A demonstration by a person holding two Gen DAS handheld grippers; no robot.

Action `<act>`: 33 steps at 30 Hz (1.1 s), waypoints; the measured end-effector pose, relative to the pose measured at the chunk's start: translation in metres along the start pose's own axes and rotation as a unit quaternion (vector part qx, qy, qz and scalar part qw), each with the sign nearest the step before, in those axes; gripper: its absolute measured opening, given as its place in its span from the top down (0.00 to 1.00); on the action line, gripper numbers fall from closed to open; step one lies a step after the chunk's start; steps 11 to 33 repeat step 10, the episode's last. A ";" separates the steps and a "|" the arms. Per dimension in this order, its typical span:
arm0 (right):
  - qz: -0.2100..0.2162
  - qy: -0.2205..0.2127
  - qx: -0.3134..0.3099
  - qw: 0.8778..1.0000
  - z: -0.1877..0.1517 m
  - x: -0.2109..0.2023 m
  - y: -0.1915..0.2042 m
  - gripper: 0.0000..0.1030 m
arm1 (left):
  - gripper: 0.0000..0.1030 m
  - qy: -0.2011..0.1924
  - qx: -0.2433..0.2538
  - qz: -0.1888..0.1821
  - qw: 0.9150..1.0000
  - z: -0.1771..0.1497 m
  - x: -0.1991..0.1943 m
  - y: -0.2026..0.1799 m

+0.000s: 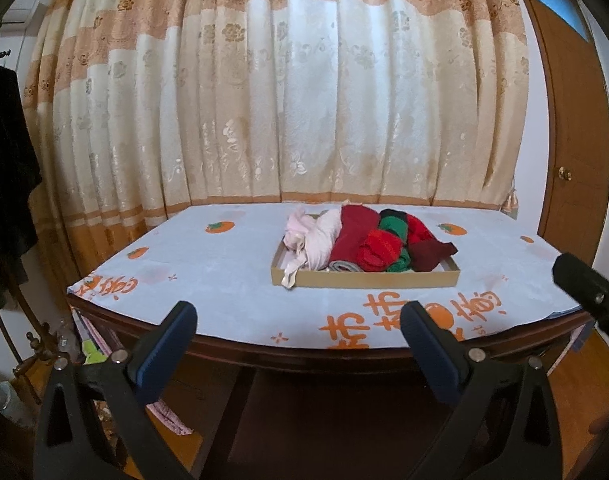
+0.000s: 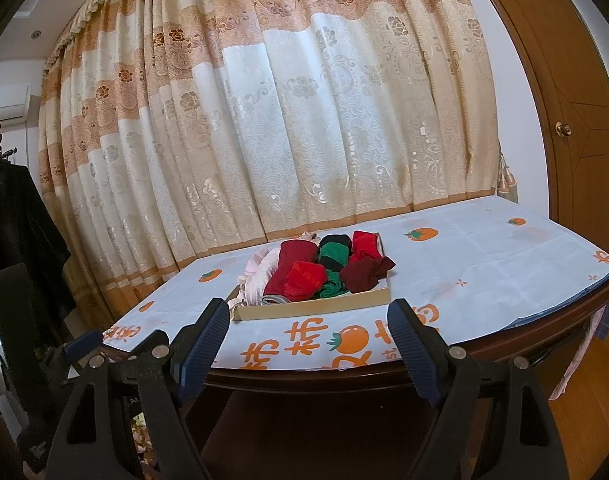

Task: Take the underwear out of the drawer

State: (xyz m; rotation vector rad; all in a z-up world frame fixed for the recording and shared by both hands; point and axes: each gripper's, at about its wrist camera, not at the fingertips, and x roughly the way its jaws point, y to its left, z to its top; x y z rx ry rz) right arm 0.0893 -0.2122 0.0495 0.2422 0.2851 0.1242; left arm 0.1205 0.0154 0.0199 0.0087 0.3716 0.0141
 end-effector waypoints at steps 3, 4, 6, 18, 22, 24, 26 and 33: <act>-0.001 0.003 0.004 1.000 0.000 0.002 -0.004 0.19 | 0.00 -0.004 0.004 -0.001 1.000 -0.001 0.001 0.000; -0.002 0.004 0.005 1.000 0.000 0.003 -0.005 0.19 | 0.00 -0.002 0.005 -0.001 1.000 -0.001 0.002 -0.001; -0.003 0.005 0.005 1.000 0.000 0.005 -0.005 0.19 | 0.00 0.003 0.008 -0.004 1.000 -0.002 0.005 -0.002; -0.004 0.008 0.005 1.000 0.000 0.006 -0.007 0.19 | 0.00 0.006 0.012 -0.001 1.000 -0.002 0.007 -0.004; -0.004 0.008 0.005 1.000 0.000 0.006 -0.007 0.19 | 0.00 0.006 0.012 -0.001 1.000 -0.002 0.007 -0.004; -0.004 0.008 0.005 1.000 0.000 0.006 -0.007 0.19 | 0.00 0.006 0.012 -0.001 1.000 -0.002 0.007 -0.004; -0.004 0.008 0.005 1.000 0.000 0.006 -0.007 0.19 | 0.00 0.006 0.012 -0.001 1.000 -0.002 0.007 -0.004; -0.004 0.008 0.005 1.000 0.000 0.006 -0.007 0.19 | 0.00 0.006 0.012 -0.001 1.000 -0.002 0.007 -0.004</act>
